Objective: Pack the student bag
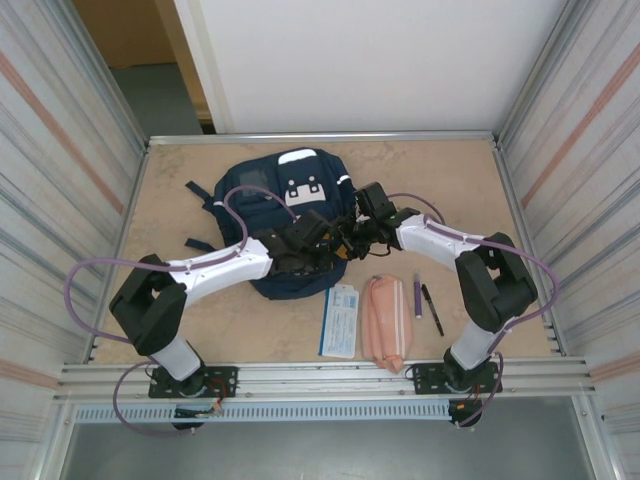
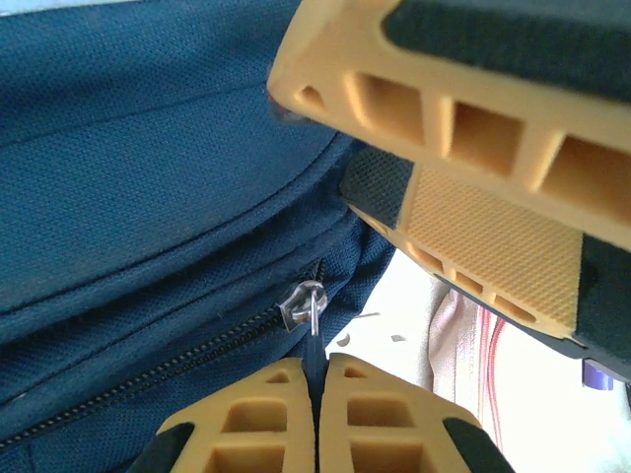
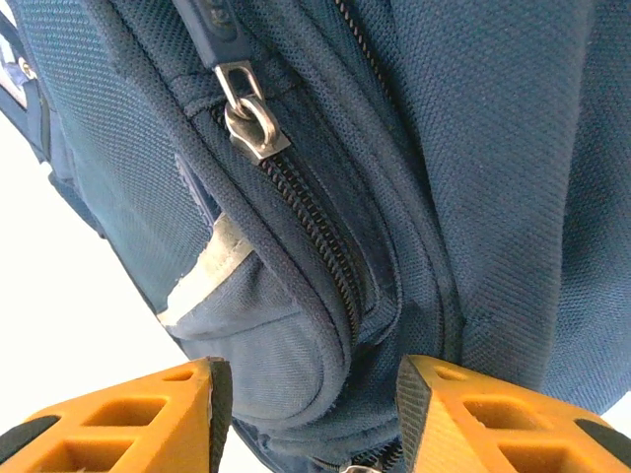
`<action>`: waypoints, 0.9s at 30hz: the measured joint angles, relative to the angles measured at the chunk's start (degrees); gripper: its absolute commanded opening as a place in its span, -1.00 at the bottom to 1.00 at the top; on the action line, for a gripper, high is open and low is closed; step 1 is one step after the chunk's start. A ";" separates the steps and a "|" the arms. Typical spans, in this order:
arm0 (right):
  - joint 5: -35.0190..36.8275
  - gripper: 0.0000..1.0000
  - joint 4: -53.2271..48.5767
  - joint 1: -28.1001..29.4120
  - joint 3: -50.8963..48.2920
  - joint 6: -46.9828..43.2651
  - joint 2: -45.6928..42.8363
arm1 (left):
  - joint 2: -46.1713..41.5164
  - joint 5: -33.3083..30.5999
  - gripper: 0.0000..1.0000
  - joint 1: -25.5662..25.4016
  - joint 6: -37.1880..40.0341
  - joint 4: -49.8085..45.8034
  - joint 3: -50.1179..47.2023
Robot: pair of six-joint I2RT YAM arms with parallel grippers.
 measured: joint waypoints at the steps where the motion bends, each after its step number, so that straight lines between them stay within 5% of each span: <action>1: 0.00 0.02 -0.07 -0.02 0.00 0.00 -0.11 | 0.00 0.00 -1.00 -0.02 0.00 0.00 0.00; 14: -0.04 0.02 -3.52 -0.46 -3.43 -1.05 -4.17 | -0.02 -0.04 -1.00 -1.05 0.00 1.36 0.00; 18: -0.02 -0.17 -1.97 -0.44 -4.04 -0.35 -4.04 | -0.02 0.00 -1.00 -1.33 0.15 1.92 0.00; 27: -0.85 -1.00 -0.26 -0.44 -2.86 -0.83 -2.10 | -0.02 -1.14 -1.00 -1.75 1.09 1.92 0.00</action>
